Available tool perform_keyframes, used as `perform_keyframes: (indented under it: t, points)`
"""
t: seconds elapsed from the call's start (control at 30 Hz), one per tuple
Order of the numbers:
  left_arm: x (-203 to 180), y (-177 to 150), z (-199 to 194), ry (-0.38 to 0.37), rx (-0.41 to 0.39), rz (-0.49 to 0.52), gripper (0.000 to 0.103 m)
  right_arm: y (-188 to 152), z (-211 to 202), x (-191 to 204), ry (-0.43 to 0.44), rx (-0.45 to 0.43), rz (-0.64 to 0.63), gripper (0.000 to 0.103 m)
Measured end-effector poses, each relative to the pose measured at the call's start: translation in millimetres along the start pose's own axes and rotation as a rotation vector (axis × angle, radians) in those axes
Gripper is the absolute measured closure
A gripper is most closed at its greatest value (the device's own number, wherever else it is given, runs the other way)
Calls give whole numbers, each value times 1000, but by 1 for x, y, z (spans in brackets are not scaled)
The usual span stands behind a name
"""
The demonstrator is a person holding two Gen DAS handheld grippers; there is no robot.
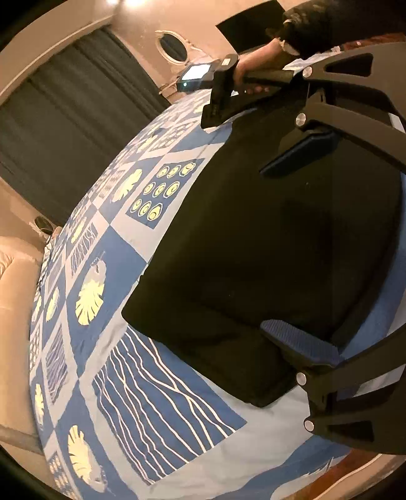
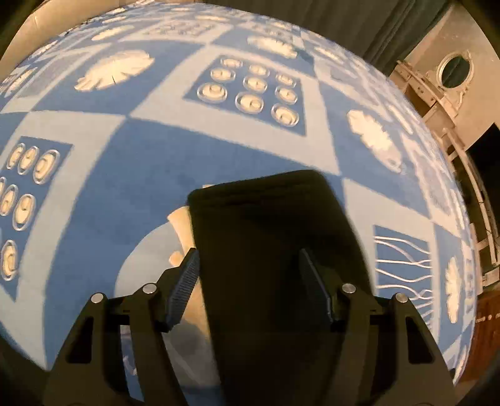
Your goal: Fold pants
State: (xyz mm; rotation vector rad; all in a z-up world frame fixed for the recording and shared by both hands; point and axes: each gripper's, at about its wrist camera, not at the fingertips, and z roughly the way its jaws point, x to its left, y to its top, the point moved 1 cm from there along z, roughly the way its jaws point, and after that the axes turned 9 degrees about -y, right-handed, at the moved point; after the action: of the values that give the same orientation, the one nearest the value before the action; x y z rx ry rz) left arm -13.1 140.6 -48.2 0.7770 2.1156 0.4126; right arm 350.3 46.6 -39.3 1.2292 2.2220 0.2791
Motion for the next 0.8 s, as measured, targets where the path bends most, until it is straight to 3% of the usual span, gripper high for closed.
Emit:
perform_keyframes:
  t: [0.03, 0.07, 0.1, 0.23, 0.37, 0.57, 0.7, 0.8]
  points:
    - [0, 1, 1, 6, 4, -6, 12, 0, 0, -4, 18, 3, 16, 58]
    - [0, 2, 1, 9, 1, -15, 11, -1, -3, -8, 36, 4, 28, 85]
    - [0, 3, 1, 12, -3, -26, 11, -2, -11, -17, 57, -7, 42, 93]
    - [-3, 5, 3, 32, -3, -56, 11, -17, -56, -76, 104, -123, 133, 93]
    - [-7, 7, 4, 54, 9, -73, 11, -54, -100, -174, 168, -197, 303, 93]
    - [-29, 0, 1, 31, 26, -138, 11, -157, -137, -336, 173, -262, 588, 93]
    - [-64, -12, 5, -1, 54, -80, 11, -230, -136, -398, 128, -250, 680, 93]
    - [-91, -24, 10, -41, 77, -51, 11, -281, -115, -425, 194, -183, 761, 93]
